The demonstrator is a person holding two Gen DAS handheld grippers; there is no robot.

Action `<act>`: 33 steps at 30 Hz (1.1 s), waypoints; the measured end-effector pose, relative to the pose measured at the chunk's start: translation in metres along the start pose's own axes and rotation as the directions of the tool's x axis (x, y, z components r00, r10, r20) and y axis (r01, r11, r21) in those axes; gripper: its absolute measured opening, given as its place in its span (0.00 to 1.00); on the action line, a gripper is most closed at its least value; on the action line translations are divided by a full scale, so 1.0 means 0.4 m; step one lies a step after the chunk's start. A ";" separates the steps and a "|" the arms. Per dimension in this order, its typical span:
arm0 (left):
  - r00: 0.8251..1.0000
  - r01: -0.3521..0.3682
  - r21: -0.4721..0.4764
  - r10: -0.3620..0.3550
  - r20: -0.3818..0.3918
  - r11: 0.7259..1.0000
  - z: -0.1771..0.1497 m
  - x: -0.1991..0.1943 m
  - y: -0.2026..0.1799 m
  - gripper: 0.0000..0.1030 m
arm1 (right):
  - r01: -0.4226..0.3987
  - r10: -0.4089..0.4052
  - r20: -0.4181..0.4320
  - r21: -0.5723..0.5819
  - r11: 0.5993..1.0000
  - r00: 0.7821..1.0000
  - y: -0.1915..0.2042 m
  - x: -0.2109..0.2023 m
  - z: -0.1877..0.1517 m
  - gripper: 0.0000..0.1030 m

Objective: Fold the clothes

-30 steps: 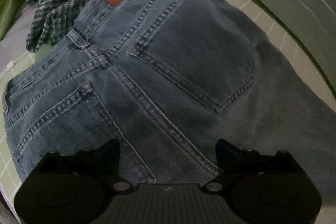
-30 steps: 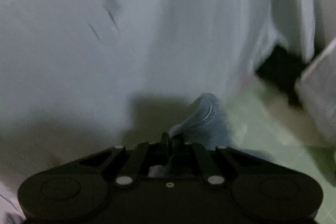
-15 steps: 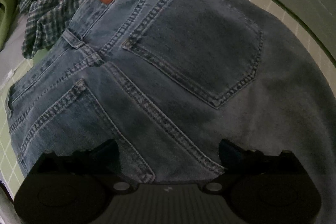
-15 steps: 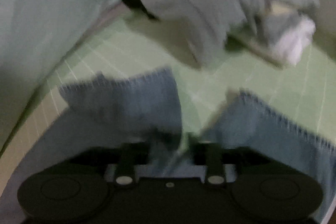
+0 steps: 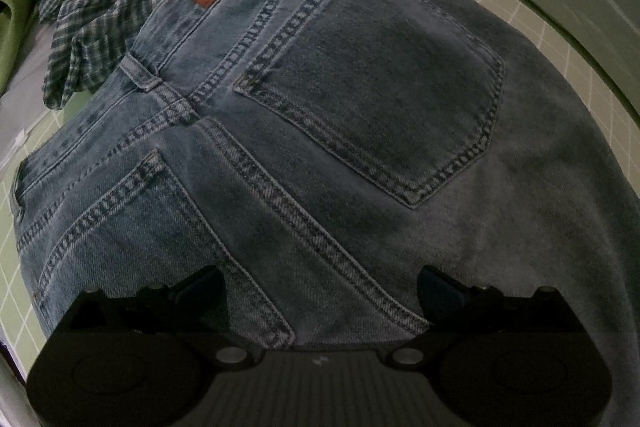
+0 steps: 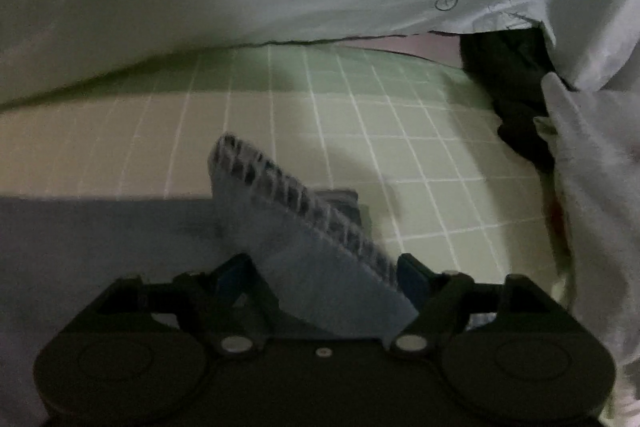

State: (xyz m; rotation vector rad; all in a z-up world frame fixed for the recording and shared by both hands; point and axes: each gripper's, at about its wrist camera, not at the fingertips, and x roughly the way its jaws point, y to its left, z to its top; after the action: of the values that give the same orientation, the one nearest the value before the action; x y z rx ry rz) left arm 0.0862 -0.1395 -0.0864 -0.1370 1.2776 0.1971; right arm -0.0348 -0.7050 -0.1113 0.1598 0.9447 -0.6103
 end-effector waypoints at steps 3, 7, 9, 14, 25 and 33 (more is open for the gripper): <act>1.000 0.000 -0.002 0.000 -0.002 1.000 0.000 0.001 0.000 1.00 | -0.038 0.038 0.019 0.007 0.999 0.999 -0.024 0.010 0.027 0.27; 1.000 0.003 0.005 -0.003 -0.004 1.000 0.009 0.005 -0.004 1.00 | -0.032 0.021 0.163 0.065 0.997 0.986 -0.099 -0.033 0.088 0.09; 1.000 0.003 0.007 -0.003 0.003 1.000 0.009 0.007 -0.008 1.00 | -0.079 0.042 0.243 0.147 0.986 0.969 -0.150 -0.062 0.123 0.10; 1.000 0.004 0.009 -0.004 0.018 1.000 0.003 0.004 -0.011 1.00 | 0.006 -0.045 0.226 0.171 0.985 0.973 -0.181 -0.030 0.170 0.54; 1.000 0.003 0.003 -0.003 0.009 1.000 0.012 0.012 -0.019 1.00 | -0.003 -0.036 0.082 0.437 0.900 0.996 -0.241 0.021 0.015 0.59; 1.000 0.000 -0.010 0.000 0.018 1.000 0.012 0.011 -0.026 1.00 | 0.002 -0.036 0.157 0.211 0.977 0.987 -0.101 0.017 0.052 0.07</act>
State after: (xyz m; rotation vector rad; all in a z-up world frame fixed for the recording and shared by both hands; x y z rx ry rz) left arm 0.0944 -0.1482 -0.0893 -0.1433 1.2586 0.2047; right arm -0.0394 -0.7490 -0.0993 0.2866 0.7256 -0.7306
